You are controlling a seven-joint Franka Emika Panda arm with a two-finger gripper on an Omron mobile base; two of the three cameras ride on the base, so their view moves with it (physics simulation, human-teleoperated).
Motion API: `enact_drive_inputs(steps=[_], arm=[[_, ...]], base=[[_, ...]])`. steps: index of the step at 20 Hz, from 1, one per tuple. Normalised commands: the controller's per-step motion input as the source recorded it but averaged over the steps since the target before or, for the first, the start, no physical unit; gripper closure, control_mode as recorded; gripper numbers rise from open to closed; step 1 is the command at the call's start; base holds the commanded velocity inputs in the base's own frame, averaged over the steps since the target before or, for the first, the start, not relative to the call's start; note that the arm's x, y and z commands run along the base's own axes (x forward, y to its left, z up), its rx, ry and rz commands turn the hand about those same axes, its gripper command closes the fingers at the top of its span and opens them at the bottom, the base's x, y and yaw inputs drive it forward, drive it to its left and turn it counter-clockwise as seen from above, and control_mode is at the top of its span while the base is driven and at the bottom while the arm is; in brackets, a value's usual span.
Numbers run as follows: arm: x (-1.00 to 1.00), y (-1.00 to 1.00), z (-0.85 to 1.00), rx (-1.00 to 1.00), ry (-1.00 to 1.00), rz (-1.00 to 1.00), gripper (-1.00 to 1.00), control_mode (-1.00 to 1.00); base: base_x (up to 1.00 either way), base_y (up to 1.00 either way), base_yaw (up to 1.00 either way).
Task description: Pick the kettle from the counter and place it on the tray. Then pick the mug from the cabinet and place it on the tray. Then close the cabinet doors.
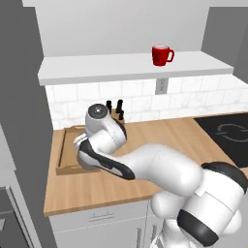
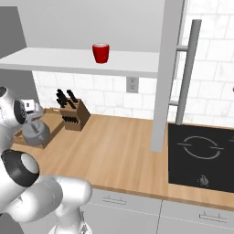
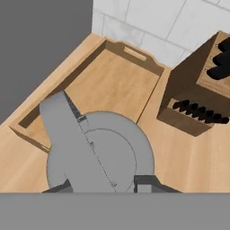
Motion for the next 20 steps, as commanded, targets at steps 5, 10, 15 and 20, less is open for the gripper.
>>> enact_drive_inputs(steps=[5,10,15,20], arm=[[0.4,0.38,0.03,-0.08,-0.06,-0.03,1.0,-1.0],[0.04,0.26,0.12,-0.1,-0.14,-0.03,1.0,-1.0],[0.17,0.19,0.02,-0.06,-0.06,-0.04,1.0,-1.0],[0.36,0.09,0.0,-0.02,-0.01,-0.01,1.0,-1.0]], base=[[0.0,0.0,0.0],[0.0,0.0,0.0],[0.0,0.0,0.0],[0.0,0.0,0.0]])
